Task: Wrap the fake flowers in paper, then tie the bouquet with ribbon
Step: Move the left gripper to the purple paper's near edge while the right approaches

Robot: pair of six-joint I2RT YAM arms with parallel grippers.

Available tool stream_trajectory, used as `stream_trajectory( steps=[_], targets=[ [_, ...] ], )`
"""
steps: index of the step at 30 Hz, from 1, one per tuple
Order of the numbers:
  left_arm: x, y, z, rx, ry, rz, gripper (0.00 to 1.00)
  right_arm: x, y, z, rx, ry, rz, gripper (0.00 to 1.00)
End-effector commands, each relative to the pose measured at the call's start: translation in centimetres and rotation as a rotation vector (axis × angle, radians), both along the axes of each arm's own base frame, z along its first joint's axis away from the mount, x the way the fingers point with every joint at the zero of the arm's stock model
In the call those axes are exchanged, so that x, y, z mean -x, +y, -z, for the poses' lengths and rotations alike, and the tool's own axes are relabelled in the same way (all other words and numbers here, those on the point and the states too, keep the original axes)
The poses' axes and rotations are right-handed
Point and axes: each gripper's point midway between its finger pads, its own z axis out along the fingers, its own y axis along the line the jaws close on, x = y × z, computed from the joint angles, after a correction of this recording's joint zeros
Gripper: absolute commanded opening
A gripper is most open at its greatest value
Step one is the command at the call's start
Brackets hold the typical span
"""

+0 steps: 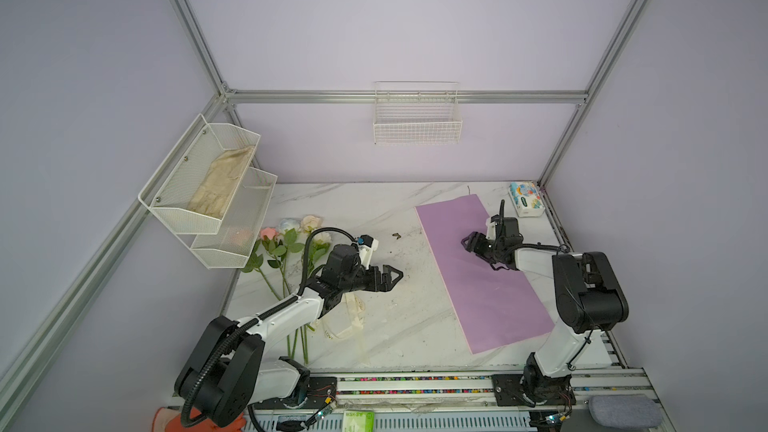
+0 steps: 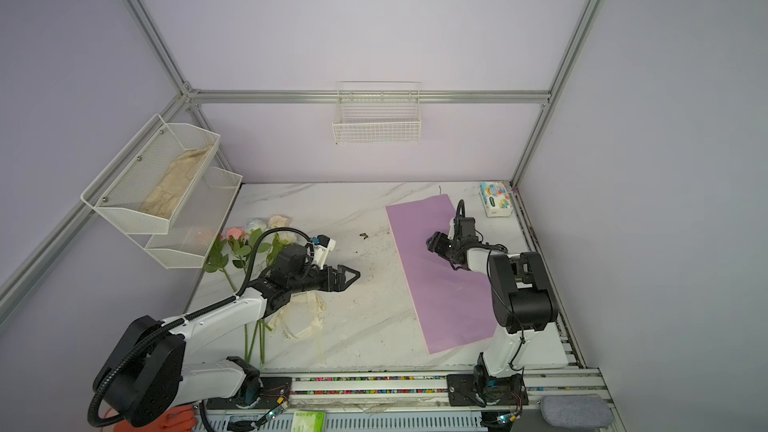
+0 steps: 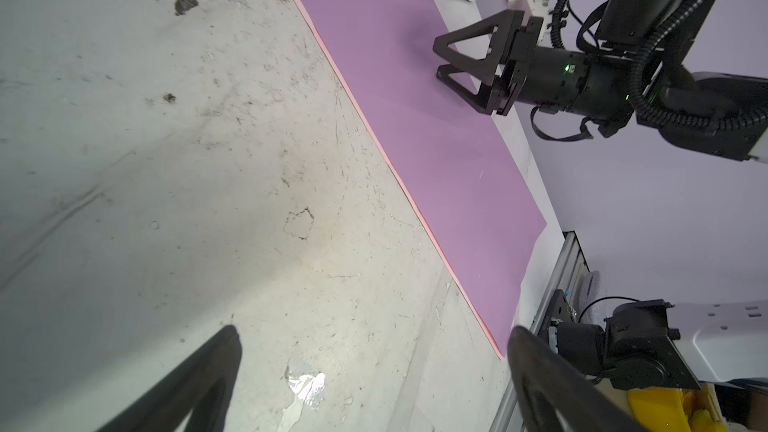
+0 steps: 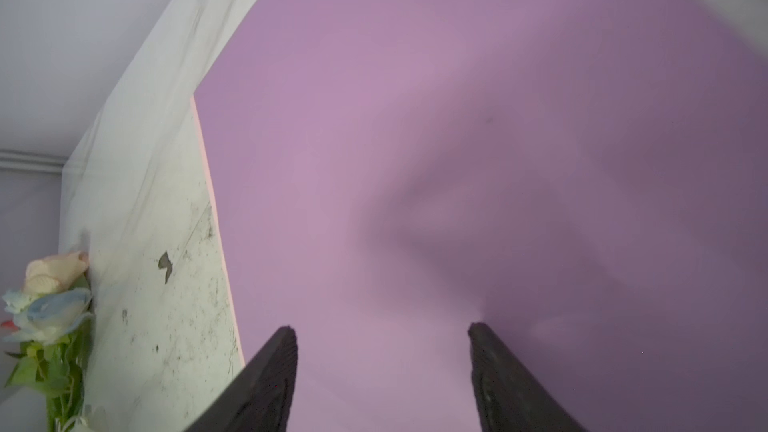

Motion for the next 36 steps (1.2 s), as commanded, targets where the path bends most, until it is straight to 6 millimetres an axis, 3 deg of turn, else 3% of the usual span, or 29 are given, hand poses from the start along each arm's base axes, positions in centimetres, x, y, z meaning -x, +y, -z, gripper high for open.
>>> stream_trajectory(
  steps=[1, 3, 6, 11, 16, 21, 28, 30, 36],
  targets=[
    [-1.8, -2.0, -3.7, 0.045, -0.081, -0.001, 0.98, 0.2, -7.6, -1.4, 0.019, -0.012, 0.173, 0.69],
    [-1.7, -2.5, -3.4, 0.045, -0.074, 0.008, 0.98, 0.6, -10.0, -1.3, 0.029, -0.004, 0.226, 0.71],
    [-1.7, -3.4, -3.3, 0.058, -0.065, 0.024, 0.99, 1.3, -11.8, 0.0, 0.000, 0.030, 0.256, 0.72],
    [-1.4, -4.8, -2.3, 0.078, -0.029, 0.051, 0.98, 2.6, -11.7, 2.6, 0.000, 0.117, 0.216, 0.73],
    [-1.8, -4.9, -1.9, 0.089, -0.014, 0.024, 0.98, 4.1, -9.2, 3.1, -0.087, 0.145, 0.152, 0.69],
    [-2.5, -5.2, -1.2, 0.097, 0.029, 0.000, 0.98, 5.8, -5.0, 3.2, -0.123, 0.176, 0.060, 0.68],
    [-4.2, -4.5, 1.4, 0.093, 0.147, -0.096, 0.96, 7.3, 5.1, 3.4, -0.206, 0.185, -0.165, 0.67],
    [-4.7, -3.6, 2.4, 0.067, 0.178, -0.129, 0.95, 7.7, 7.1, 3.6, -0.233, 0.186, -0.214, 0.67],
    [-5.1, -0.3, 3.1, -0.008, 0.191, -0.225, 0.94, 7.6, 8.0, 3.8, -0.250, 0.154, -0.259, 0.65]
  ],
)
